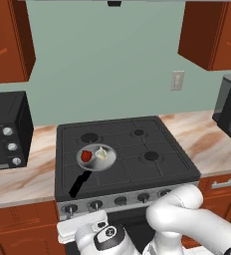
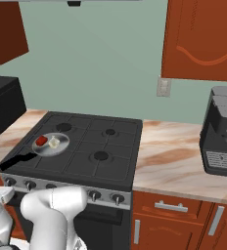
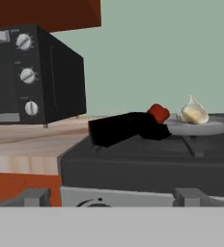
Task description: Put the bell pepper and garlic in the pan. Then turn on the front left burner and set the heat to medium.
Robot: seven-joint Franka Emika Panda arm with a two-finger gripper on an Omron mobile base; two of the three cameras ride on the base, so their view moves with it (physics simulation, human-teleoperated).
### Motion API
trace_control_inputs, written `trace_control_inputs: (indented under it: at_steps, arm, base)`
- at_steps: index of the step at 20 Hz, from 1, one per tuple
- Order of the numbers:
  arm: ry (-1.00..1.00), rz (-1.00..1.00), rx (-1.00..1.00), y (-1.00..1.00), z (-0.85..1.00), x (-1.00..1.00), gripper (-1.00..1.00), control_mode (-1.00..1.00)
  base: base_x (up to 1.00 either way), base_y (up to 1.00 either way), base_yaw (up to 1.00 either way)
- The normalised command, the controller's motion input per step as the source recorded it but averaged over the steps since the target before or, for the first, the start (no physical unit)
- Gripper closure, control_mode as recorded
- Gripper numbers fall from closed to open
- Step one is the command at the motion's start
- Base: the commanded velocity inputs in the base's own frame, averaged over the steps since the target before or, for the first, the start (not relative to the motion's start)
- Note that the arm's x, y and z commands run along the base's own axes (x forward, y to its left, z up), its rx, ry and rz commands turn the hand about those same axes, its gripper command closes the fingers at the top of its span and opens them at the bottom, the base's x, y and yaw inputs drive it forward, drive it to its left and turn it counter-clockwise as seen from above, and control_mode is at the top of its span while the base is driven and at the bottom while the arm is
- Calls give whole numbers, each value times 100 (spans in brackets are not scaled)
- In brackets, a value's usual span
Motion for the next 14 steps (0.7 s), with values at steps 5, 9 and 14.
trace_control_inputs:
  at_steps: [5,9,14]
  arm:
    - [0,-11,0,0,-15,0,-100,-100]
    - [0,-8,0,5,-19,0,-100,-100]
    - [0,-5,0,19,-25,0,-100,-100]
  base:
    - [0,0,0]
    - [0,0,0]
    - [0,0,0]
